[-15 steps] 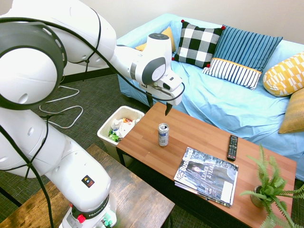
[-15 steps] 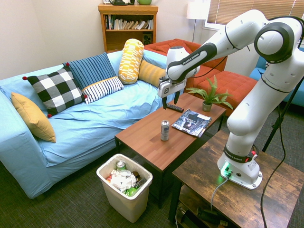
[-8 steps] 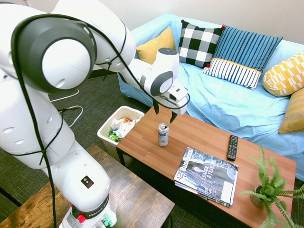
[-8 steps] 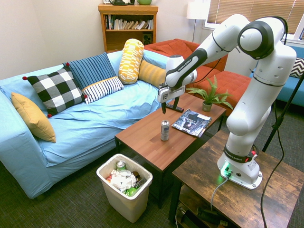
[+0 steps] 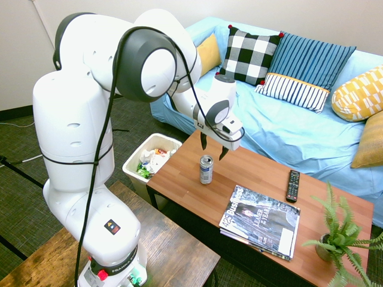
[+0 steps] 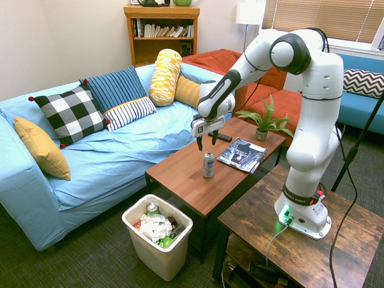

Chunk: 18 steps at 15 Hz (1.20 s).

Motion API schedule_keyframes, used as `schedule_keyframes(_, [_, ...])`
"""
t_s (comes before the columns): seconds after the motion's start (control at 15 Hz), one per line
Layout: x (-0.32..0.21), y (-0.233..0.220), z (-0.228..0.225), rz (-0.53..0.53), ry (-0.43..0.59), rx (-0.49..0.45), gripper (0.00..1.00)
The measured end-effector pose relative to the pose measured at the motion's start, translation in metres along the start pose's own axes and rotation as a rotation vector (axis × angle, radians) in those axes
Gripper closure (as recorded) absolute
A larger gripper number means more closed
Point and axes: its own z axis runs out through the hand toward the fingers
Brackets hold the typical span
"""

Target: Throw the can in the trash bin

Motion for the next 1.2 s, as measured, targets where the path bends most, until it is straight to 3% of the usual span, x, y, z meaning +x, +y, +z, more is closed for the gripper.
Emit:
schedule_keyframes(0.93, [-0.012,-0.009,0.057,0.007,-0.068,-0.071,0.0])
schedule_keyframes(1.0, [-0.013,-0.009,0.058,0.008,-0.07,-0.073,1.0])
schedule_keyframes(1.2, [-0.013,-0.007,0.059,0.018,-0.075,-0.073,1.0])
